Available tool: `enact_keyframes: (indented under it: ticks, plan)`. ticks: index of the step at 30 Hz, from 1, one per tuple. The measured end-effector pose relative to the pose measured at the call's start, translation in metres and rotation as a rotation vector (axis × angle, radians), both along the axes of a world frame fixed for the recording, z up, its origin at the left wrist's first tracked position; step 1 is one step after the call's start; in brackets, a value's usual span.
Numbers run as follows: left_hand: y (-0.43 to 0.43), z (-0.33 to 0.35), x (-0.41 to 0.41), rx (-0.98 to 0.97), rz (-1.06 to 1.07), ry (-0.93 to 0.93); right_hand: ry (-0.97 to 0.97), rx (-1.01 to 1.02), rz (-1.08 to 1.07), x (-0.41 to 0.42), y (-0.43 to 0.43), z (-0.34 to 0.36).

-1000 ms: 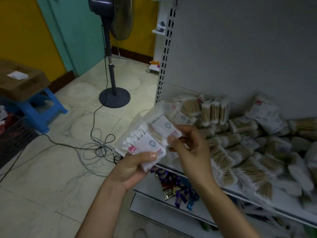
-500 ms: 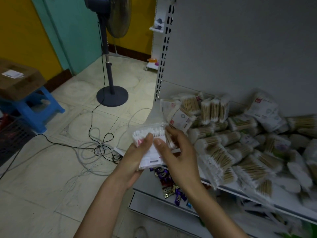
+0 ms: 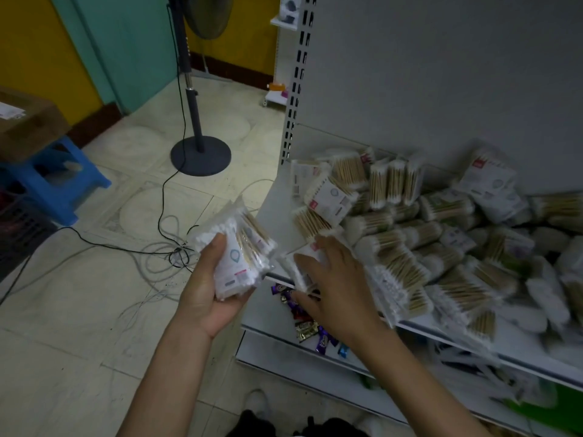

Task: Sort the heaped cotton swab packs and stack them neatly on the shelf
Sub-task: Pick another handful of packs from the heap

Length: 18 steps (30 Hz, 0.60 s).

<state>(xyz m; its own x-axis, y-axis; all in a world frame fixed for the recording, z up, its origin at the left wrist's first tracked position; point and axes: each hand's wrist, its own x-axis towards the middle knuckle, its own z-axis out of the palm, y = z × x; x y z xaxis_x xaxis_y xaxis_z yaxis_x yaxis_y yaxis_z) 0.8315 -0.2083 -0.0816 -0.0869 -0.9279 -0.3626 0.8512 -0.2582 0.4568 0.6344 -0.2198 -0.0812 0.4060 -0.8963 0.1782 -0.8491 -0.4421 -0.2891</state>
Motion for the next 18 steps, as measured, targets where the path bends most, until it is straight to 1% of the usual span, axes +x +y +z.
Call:
enact_keyframes:
  ticks: [2,3,4,6,8,9,10,12,14,15,16,17,18]
  plan:
    - [0.000,0.001,0.000,-0.026,-0.025,0.018,-0.185,0.028,0.010,-0.001,0.003,-0.001]
    - [0.001,0.001,0.000,-0.039,-0.045,0.013,-0.225,0.009,0.030,-0.004,0.004,0.001]
    - [0.002,0.004,0.000,-0.060,-0.086,-0.010,-0.212,-0.019,0.077,-0.006,0.004,0.008]
    - [0.005,0.013,0.000,-0.157,-0.204,-0.066,-0.077,-0.087,0.235,-0.012,-0.001,0.027]
    - [0.003,0.018,-0.002,-0.234,-0.310,-0.028,0.063,-0.136,0.382,-0.015,-0.005,0.049]
    - [0.002,0.026,-0.006,-0.272,-0.330,0.026,0.093,-0.140,0.433,-0.016,-0.006,0.059]
    - [-0.001,0.030,-0.009,-0.348,-0.343,0.096,0.092,-0.121,0.468,-0.018,-0.008,0.068]
    - [-0.008,0.021,0.001,-0.377,-0.236,0.032,0.031,-0.052,0.513,-0.021,-0.013,0.083]
    - [-0.010,0.007,-0.004,-0.345,-0.350,0.111,-0.035,-0.001,0.521,-0.022,-0.019,0.092]
    - [-0.011,0.004,-0.007,-0.363,-0.391,0.117,-0.049,0.014,0.520,-0.022,-0.021,0.095]
    - [-0.013,0.003,-0.006,-0.362,-0.414,0.061,-0.035,0.016,0.527,-0.021,-0.022,0.097]
    - [-0.012,0.004,-0.007,-0.350,-0.397,0.033,-0.007,0.018,0.543,-0.021,-0.025,0.099]
    - [-0.011,0.002,-0.008,-0.355,-0.358,0.045,0.006,0.041,0.546,-0.021,-0.027,0.101]
